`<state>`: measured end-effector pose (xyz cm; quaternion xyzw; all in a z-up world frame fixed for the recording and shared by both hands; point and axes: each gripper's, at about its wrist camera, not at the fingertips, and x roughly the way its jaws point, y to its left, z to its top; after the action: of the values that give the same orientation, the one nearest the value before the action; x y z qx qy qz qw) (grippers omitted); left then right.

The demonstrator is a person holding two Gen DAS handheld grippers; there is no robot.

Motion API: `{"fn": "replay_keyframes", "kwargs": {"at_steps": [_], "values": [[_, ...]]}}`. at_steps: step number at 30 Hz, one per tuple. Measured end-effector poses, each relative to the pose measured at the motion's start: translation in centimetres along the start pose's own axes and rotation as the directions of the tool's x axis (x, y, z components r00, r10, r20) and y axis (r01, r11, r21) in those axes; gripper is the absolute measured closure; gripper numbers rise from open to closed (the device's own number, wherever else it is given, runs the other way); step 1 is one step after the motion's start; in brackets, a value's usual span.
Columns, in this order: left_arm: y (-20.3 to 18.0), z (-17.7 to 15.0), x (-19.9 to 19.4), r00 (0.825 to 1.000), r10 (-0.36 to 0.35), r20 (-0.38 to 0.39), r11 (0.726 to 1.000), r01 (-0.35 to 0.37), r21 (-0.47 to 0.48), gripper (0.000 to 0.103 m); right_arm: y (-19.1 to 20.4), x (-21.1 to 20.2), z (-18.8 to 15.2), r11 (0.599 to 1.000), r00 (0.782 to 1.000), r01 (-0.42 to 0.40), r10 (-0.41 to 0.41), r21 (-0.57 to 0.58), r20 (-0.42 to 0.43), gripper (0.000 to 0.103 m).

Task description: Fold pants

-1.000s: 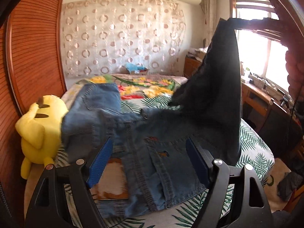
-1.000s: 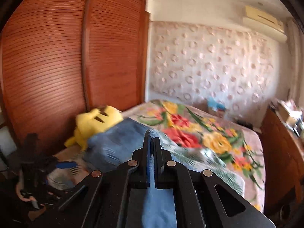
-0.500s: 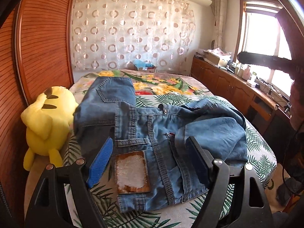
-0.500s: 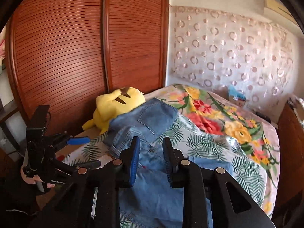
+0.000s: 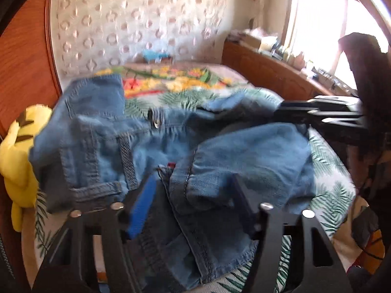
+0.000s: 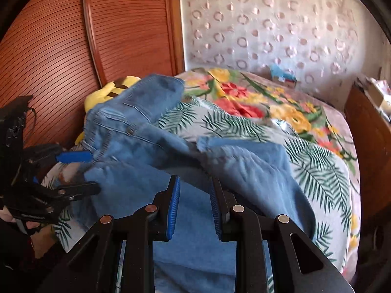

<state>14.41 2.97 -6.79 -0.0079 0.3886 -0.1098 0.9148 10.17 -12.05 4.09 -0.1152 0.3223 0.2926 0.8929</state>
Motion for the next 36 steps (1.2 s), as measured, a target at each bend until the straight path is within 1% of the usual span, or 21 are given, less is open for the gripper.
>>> {"fn": "replay_keyframes", "kwargs": {"at_steps": [1, 2, 3, 5, 8, 9, 10, 12, 13, 16, 19, 21, 24, 25, 26, 27, 30, 31, 33, 35, 36], "values": [[0.0, 0.0, 0.3, 1.000, 0.003, -0.007, 1.000, -0.003, -0.006, 0.056, -0.1, -0.2, 0.0, 1.000, 1.000, 0.000, 0.000, 0.004, 0.000, 0.078], [0.0, -0.1, 0.4, 1.000, -0.003, -0.006, 1.000, 0.003, -0.008, 0.074, 0.0, -0.1, 0.2, 1.000, 1.000, 0.001, -0.001, 0.006, 0.001, 0.078], [-0.1, -0.3, 0.3, 1.000, -0.016, -0.001, 1.000, 0.016, -0.012, 0.081, -0.1, -0.1, 0.4, 1.000, 1.000, 0.002, -0.002, 0.009, 0.004, 0.078], [-0.8, -0.5, -0.9, 0.999, -0.034, 0.036, 0.999, 0.034, 0.005, 0.093, -0.3, -0.4, 0.5, 1.000, 1.000, 0.002, -0.003, 0.014, 0.011, 0.078], [-2.0, -1.1, -3.9, 0.995, -0.057, 0.081, 0.998, 0.055, 0.035, 0.094, -0.4, -0.1, 0.6, 1.000, 1.000, -0.001, 0.000, 0.021, 0.021, 0.078], [-2.8, -1.5, -5.7, 0.991, -0.078, 0.105, 0.996, 0.072, 0.054, 0.094, -0.6, 0.2, 0.3, 1.000, 1.000, -0.001, 0.001, 0.022, 0.026, 0.078], [-3.4, -1.8, -6.6, 0.989, -0.092, 0.113, 0.994, 0.084, 0.068, 0.094, -0.3, 0.1, 0.6, 1.000, 0.999, -0.007, 0.007, 0.021, 0.033, 0.078], [-4.8, -2.7, -8.6, 0.985, -0.131, 0.111, 0.988, 0.120, 0.098, 0.094, -0.2, 0.1, 0.0, 1.000, 0.999, -0.021, 0.020, 0.020, 0.044, 0.078], [-5.3, -3.2, -9.0, 0.985, -0.144, 0.100, 0.986, 0.134, 0.099, 0.094, 0.0, 0.1, 0.0, 0.999, 0.998, -0.033, 0.032, 0.020, 0.050, 0.078], [-6.3, -4.6, -9.1, 0.988, -0.143, 0.066, 0.984, 0.135, 0.119, 0.094, 1.0, 0.6, -0.1, 0.998, 0.996, -0.069, 0.068, 0.013, 0.054, 0.078], [-6.3, -5.2, -8.8, 0.986, -0.159, 0.039, 0.983, 0.154, 0.101, 0.094, 2.1, 1.9, -0.5, 0.996, 0.995, -0.094, 0.094, -0.002, 0.027, 0.078], [-6.0, -5.3, -8.9, 0.989, -0.144, 0.037, 0.986, 0.140, 0.095, 0.092, 2.1, 3.6, -1.1, 0.995, 0.995, -0.102, 0.102, -0.005, -0.012, 0.078], [-4.9, -4.9, -9.2, 0.991, -0.124, 0.049, 0.990, 0.120, 0.068, 0.080, 1.6, 5.1, -2.2, 0.995, 0.992, -0.101, 0.100, -0.001, -0.075, 0.078], [-4.7, -4.6, -9.4, 0.992, -0.113, 0.058, 0.992, 0.109, 0.060, 0.071, 1.3, 5.3, -2.7, 0.995, 0.991, -0.095, 0.095, 0.000, -0.089, 0.078], [-4.1, -4.4, -9.1, 0.992, -0.106, 0.063, 0.993, 0.103, 0.056, 0.060, 1.0, 5.3, -3.4, 0.996, 0.990, -0.089, 0.089, 0.002, -0.106, 0.078], [-3.7, -4.2, -9.2, 0.993, -0.097, 0.074, 0.994, 0.094, 0.049, 0.055, 0.7, 5.4, -4.0, 0.996, 0.989, -0.088, 0.088, 0.004, -0.118, 0.078], [-2.5, -3.3, -8.5, 0.993, -0.077, 0.084, 0.996, 0.074, 0.041, 0.054, 0.0, 4.8, -6.3, 0.996, 0.987, -0.083, 0.086, 0.025, -0.133, 0.078], [-2.2, -2.8, -7.7, 0.995, -0.045, 0.087, 0.998, 0.042, 0.043, 0.054, -0.2, 4.5, -6.9, 0.995, 0.987, -0.090, 0.094, 0.034, -0.128, 0.078], [-1.9, -1.8, -5.7, 0.996, -0.039, 0.081, 0.998, 0.035, 0.053, 0.054, -0.5, 3.6, -7.6, 0.994, 0.990, -0.093, 0.099, 0.059, -0.101, 0.078], [-1.6, -1.0, -3.1, 0.999, -0.036, 0.034, 0.998, 0.035, 0.048, 0.054, -0.8, 2.8, -7.9, 0.991, 0.991, -0.102, 0.108, 0.082, -0.073, 0.078], [-1.4, -0.4, -1.0, 0.999, -0.038, -0.007, 0.999, 0.038, 0.038, 0.054, -1.0, 2.4, -8.0, 0.991, 0.993, -0.101, 0.106, 0.092, -0.056, 0.078]]}}
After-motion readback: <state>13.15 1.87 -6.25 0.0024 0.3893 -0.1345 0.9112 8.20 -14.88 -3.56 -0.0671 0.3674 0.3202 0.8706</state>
